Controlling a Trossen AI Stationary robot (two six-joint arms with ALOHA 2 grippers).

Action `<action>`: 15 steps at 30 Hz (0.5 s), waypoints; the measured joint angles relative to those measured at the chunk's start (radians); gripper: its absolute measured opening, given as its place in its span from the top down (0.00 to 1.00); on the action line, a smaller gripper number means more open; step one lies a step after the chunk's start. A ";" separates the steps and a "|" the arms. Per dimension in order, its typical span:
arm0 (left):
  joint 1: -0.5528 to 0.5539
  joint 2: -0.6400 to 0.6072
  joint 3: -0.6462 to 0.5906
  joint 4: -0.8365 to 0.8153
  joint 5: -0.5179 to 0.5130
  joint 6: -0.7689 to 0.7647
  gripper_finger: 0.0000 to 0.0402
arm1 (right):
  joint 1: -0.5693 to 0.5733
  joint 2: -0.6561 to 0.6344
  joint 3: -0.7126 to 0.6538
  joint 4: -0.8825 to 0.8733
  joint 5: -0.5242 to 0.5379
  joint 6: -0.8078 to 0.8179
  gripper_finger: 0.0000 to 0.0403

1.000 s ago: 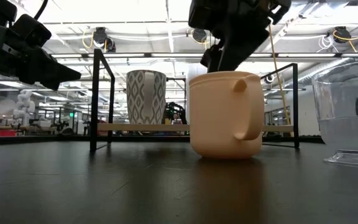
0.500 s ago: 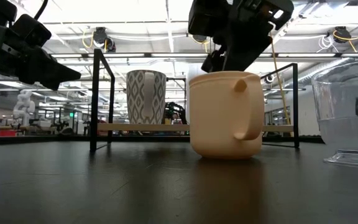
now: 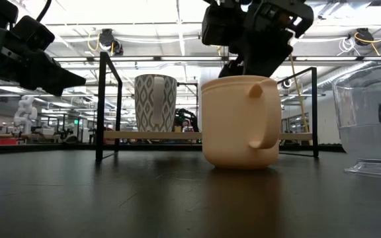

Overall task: Stack small to large cups/mugs on shelf
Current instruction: Put the yellow mug on the shelf

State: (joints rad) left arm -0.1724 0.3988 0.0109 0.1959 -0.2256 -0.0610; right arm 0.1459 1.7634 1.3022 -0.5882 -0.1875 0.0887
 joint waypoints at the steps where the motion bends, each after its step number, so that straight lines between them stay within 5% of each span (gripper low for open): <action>1: 0.000 0.000 0.000 0.000 0.000 0.000 1.00 | 0.000 0.001 0.000 0.001 0.000 -0.001 0.44; 15: 0.000 0.000 0.000 -0.011 0.000 -0.002 1.00 | -0.001 0.022 0.000 0.013 0.000 -0.025 0.51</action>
State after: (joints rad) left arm -0.1726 0.3989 0.0109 0.1851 -0.2256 -0.0628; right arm 0.1452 1.7851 1.3018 -0.5751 -0.1875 0.0635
